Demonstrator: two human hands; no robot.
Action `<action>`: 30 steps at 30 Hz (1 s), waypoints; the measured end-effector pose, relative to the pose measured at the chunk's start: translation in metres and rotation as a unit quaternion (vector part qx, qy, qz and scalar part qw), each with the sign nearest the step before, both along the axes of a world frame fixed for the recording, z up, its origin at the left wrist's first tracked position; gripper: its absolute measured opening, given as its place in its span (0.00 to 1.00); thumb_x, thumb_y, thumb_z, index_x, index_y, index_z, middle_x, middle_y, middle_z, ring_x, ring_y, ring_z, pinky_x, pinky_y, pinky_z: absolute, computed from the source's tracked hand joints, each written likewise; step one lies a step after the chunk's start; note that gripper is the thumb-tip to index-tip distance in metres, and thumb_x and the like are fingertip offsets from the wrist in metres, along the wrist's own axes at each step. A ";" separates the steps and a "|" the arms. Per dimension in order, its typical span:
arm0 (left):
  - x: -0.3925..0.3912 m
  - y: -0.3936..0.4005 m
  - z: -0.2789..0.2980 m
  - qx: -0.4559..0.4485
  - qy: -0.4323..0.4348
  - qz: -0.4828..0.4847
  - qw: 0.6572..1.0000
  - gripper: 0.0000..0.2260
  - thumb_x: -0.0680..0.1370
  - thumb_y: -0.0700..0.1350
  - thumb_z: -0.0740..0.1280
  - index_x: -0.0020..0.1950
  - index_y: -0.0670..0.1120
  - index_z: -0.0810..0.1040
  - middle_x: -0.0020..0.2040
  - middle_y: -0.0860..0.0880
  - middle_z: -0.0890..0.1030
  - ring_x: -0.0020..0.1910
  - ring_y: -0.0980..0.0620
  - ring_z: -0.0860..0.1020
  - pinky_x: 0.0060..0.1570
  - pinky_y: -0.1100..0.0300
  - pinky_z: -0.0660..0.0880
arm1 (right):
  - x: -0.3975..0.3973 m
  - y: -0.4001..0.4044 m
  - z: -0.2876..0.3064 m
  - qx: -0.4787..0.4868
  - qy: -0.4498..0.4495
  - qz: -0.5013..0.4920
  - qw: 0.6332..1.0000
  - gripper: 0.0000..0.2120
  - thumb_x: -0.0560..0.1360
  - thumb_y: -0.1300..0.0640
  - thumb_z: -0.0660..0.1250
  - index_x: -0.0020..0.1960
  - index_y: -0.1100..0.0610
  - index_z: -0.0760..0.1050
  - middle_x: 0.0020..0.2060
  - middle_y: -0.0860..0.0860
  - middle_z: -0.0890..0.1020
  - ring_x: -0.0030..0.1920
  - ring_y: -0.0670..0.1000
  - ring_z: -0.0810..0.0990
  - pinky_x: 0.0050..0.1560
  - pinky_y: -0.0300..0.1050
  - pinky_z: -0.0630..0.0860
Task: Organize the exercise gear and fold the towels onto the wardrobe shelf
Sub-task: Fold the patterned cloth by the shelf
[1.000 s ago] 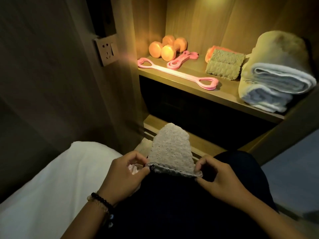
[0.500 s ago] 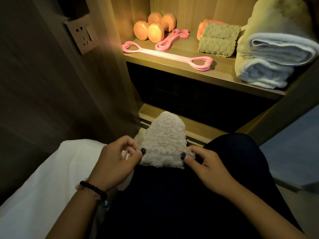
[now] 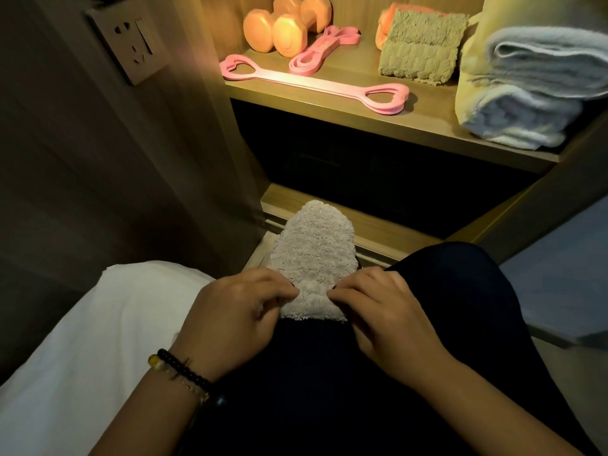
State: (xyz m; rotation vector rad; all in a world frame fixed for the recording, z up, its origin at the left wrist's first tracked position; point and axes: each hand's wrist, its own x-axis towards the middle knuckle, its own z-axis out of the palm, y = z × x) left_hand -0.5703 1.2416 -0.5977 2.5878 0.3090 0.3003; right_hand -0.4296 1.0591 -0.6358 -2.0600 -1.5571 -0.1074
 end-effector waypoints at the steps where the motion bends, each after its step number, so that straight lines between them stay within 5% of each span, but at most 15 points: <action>1: -0.001 0.001 0.000 -0.007 0.012 -0.002 1.000 0.12 0.73 0.49 0.65 0.53 0.56 0.84 0.51 0.62 0.82 0.47 0.64 0.80 0.48 0.65 0.80 | 0.001 0.000 0.001 -0.010 0.005 0.003 1.000 0.12 0.73 0.59 0.65 0.55 0.55 0.80 0.50 0.47 0.79 0.52 0.49 0.76 0.49 0.47 0.71; 5: -0.006 0.007 0.000 -0.049 0.044 -0.006 0.998 0.19 0.71 0.59 0.62 0.60 0.59 0.80 0.56 0.66 0.79 0.56 0.69 0.76 0.54 0.77 0.71 | 0.005 -0.001 0.005 -0.050 0.067 0.014 0.996 0.15 0.75 0.52 0.63 0.58 0.53 0.79 0.51 0.44 0.79 0.54 0.45 0.75 0.55 0.45 0.70; 8: -0.005 0.011 -0.005 -0.026 0.049 -0.008 0.998 0.20 0.71 0.61 0.62 0.62 0.60 0.78 0.58 0.65 0.78 0.56 0.67 0.76 0.55 0.72 0.73 | 0.010 -0.001 0.008 -0.105 0.075 0.026 0.991 0.19 0.75 0.44 0.62 0.63 0.49 0.75 0.55 0.42 0.76 0.58 0.43 0.73 0.59 0.42 0.68; 14: 0.000 0.015 -0.009 -0.058 0.008 0.041 0.997 0.16 0.75 0.61 0.57 0.55 0.57 0.78 0.49 0.63 0.80 0.47 0.63 0.78 0.45 0.66 0.76 | 0.021 0.007 0.010 -0.085 0.119 -0.004 0.989 0.17 0.78 0.44 0.53 0.57 0.48 0.76 0.47 0.39 0.77 0.52 0.41 0.72 0.57 0.44 0.69; 19: 0.005 0.012 -0.006 -0.139 -0.027 0.081 0.987 0.07 0.77 0.56 0.65 0.49 0.55 0.79 0.44 0.62 0.81 0.44 0.60 0.79 0.41 0.69 0.74 | 0.023 0.009 0.012 -0.023 0.275 -0.048 0.960 0.09 0.77 0.43 0.59 0.49 0.43 0.76 0.43 0.42 0.78 0.45 0.42 0.75 0.45 0.38 0.70; 23: 0.012 0.015 -0.009 -0.178 0.008 0.129 0.976 0.03 0.75 0.52 0.69 0.47 0.55 0.79 0.41 0.59 0.82 0.44 0.59 0.79 0.45 0.59 0.76 | 0.023 0.021 0.010 -0.007 0.330 -0.118 0.937 0.03 0.75 0.50 0.67 0.43 0.46 0.77 0.34 0.37 0.78 0.31 0.42 0.72 0.33 0.33 0.66; 26: 0.021 0.017 -0.011 -0.107 0.051 0.149 0.982 0.09 0.74 0.56 0.68 0.52 0.57 0.74 0.43 0.59 0.80 0.43 0.59 0.78 0.44 0.55 0.77 | 0.022 0.029 0.004 -0.001 0.297 -0.172 0.939 0.04 0.74 0.50 0.69 0.44 0.49 0.76 0.34 0.39 0.77 0.33 0.41 0.72 0.35 0.33 0.67; 30: 0.026 0.015 -0.009 0.045 -0.017 0.088 0.995 0.07 0.74 0.51 0.69 0.50 0.54 0.77 0.48 0.59 0.77 0.42 0.57 0.78 0.37 0.58 0.77 | 0.024 0.028 0.000 0.046 0.077 -0.086 0.992 0.05 0.73 0.60 0.70 0.49 0.55 0.78 0.46 0.48 0.76 0.47 0.47 0.75 0.47 0.44 0.74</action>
